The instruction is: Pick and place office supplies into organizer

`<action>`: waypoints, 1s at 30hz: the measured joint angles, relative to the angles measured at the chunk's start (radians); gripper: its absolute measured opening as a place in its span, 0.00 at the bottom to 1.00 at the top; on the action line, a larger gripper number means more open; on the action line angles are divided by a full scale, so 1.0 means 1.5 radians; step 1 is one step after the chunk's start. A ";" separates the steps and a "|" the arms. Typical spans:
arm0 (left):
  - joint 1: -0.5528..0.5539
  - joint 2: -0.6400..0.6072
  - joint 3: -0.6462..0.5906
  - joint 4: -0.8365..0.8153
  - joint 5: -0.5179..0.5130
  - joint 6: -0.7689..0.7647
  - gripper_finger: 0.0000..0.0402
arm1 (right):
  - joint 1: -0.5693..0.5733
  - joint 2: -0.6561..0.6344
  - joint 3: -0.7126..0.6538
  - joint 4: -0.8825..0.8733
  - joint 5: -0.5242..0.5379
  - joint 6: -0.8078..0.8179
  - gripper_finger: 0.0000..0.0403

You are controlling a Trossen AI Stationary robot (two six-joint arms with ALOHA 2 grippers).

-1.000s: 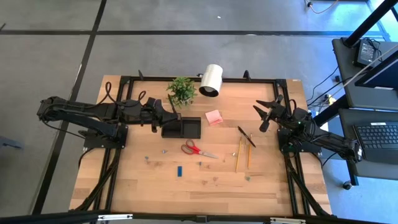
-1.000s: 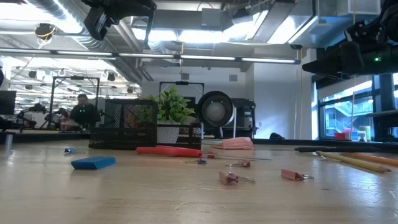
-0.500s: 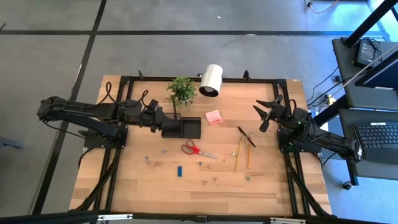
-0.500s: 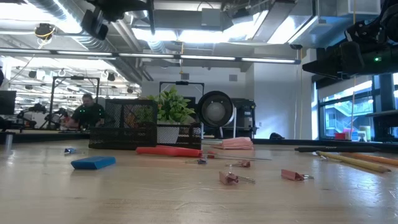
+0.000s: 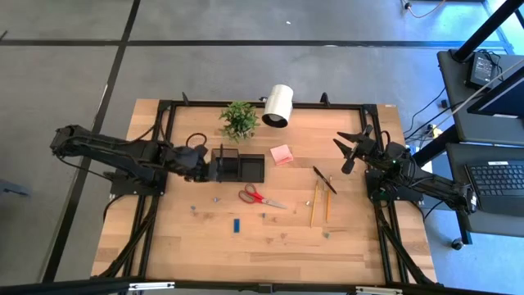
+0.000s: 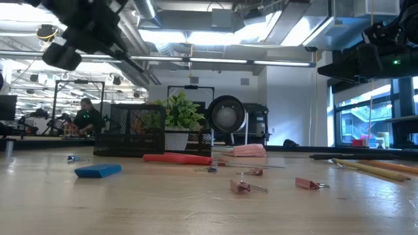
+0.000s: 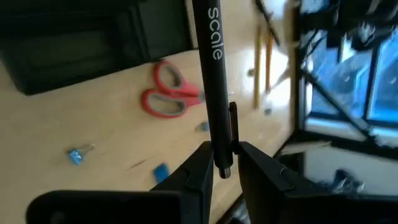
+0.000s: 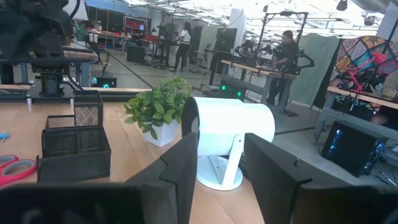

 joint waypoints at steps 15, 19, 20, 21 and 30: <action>-0.069 0.000 -0.094 0.001 -0.043 -0.129 0.16 | 0.000 0.000 0.000 0.000 0.000 0.000 0.34; -0.078 0.000 -0.106 -0.002 -0.027 -0.147 0.16 | 0.000 0.000 0.000 0.000 0.000 0.000 0.34; -0.079 0.000 -0.106 -0.002 -0.027 -0.148 0.16 | 0.000 0.000 0.000 0.000 0.000 0.000 0.34; -0.079 0.000 -0.106 -0.002 -0.027 -0.147 0.16 | 0.000 0.000 0.000 0.000 0.000 0.000 0.34; -0.079 0.000 -0.106 -0.001 -0.027 -0.146 0.16 | 0.000 0.000 0.000 0.000 0.000 0.000 0.34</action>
